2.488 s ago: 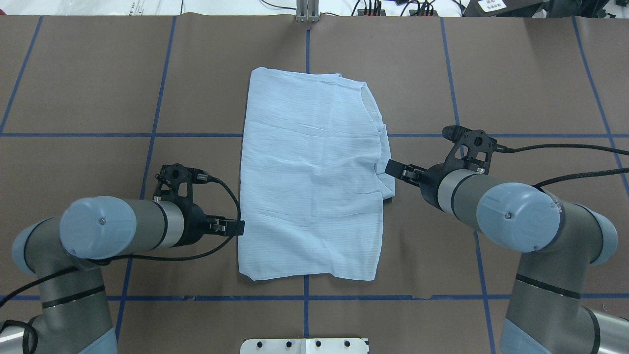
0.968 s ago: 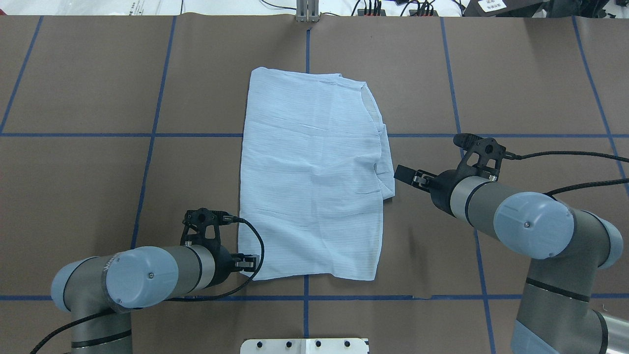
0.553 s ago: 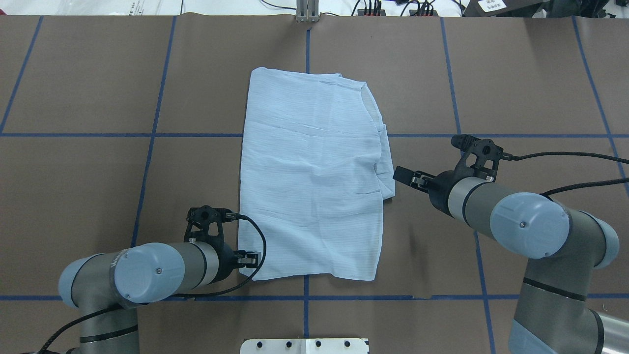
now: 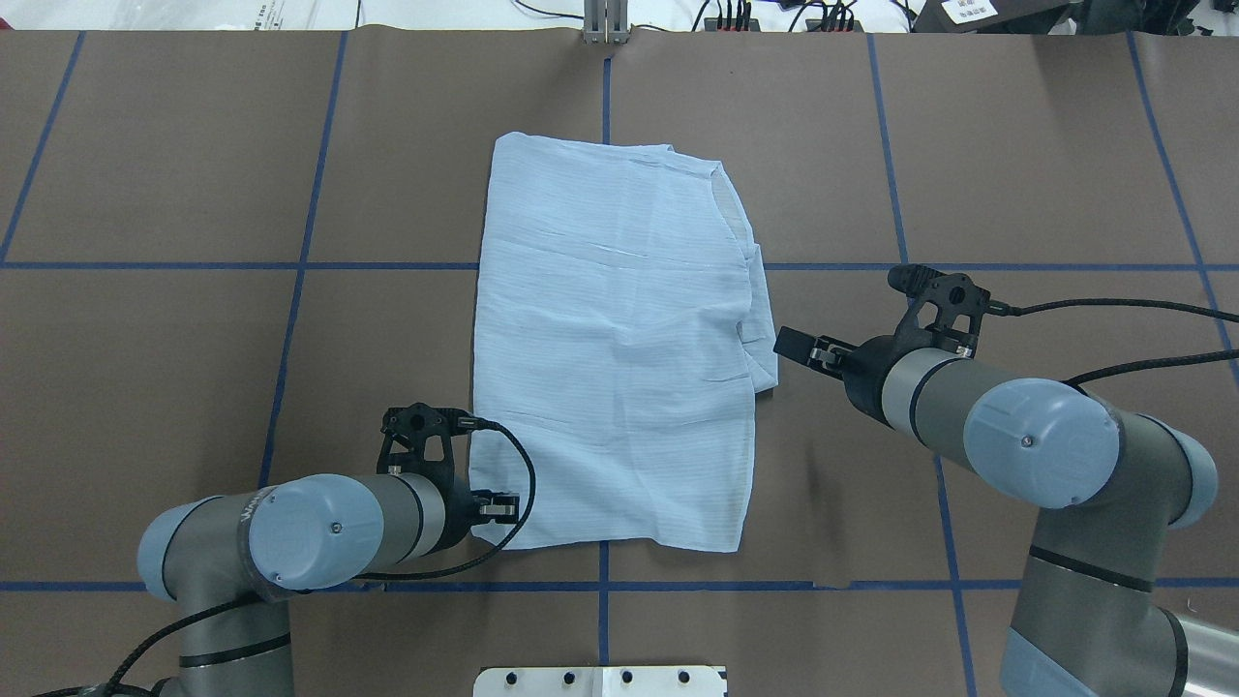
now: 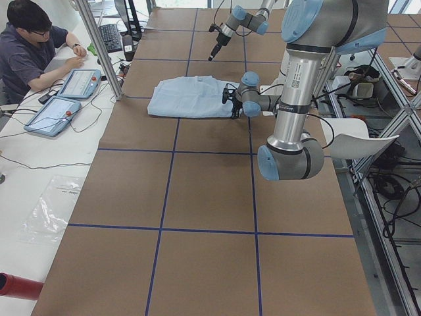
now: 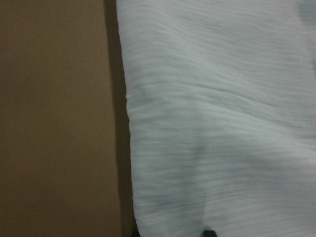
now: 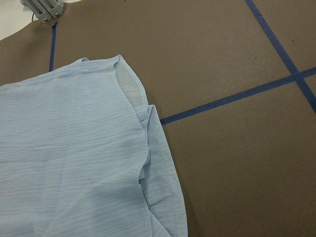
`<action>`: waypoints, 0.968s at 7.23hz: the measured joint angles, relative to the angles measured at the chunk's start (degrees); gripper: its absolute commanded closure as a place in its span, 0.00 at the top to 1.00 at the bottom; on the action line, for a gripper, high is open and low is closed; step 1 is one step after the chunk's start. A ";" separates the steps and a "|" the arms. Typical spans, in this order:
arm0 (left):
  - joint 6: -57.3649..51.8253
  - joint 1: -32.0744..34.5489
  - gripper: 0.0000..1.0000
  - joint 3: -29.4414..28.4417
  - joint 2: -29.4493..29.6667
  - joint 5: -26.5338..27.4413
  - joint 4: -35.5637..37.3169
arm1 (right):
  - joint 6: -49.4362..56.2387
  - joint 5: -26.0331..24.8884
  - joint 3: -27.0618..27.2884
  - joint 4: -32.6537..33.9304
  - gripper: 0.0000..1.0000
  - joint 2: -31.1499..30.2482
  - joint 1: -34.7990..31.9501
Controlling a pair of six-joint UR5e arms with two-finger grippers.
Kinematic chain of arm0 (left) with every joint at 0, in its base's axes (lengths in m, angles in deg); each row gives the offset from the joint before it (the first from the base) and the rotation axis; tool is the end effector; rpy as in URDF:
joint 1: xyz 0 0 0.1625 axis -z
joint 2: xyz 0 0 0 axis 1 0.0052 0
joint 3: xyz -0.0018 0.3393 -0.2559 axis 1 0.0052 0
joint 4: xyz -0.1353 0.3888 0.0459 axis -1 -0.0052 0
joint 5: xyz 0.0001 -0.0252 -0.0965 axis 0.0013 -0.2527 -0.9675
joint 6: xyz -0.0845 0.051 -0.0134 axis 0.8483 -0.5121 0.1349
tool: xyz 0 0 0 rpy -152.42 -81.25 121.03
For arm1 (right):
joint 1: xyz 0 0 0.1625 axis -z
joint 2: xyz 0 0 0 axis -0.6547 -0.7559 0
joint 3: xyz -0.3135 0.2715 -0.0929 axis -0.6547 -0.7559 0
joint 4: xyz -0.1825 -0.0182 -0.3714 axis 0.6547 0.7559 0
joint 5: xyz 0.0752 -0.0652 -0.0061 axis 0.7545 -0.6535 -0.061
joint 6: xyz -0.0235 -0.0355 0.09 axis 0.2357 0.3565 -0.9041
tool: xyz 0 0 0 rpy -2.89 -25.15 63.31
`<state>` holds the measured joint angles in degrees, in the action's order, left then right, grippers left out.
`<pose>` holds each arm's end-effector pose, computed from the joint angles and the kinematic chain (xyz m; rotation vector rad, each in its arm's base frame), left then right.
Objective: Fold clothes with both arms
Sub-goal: 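Move the right gripper to the shirt corner nearest the robot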
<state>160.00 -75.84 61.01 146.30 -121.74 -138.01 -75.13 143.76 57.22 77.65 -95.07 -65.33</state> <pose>0.5513 -0.2743 0.3060 0.2417 1.0313 -0.0403 -0.4077 -0.3528 0.3280 0.4055 -1.0085 0.4795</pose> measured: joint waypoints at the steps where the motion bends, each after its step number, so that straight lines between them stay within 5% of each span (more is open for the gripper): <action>1: 0.09 0.02 0.00 0.35 0.01 0.11 0.03 | 0.00 -0.04 0.04 0.00 1.00 0.00 0.00; 5: 0.19 0.09 0.00 0.87 -0.06 0.31 0.02 | -3.89 -0.41 1.10 0.70 0.95 0.27 0.33; 7: 0.19 0.09 0.00 0.87 -0.03 0.42 0.03 | -13.91 -0.22 1.31 7.54 0.89 4.52 2.87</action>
<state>160.20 -75.75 61.88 146.27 -121.31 -137.98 -89.04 143.54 58.53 85.19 -90.55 -62.47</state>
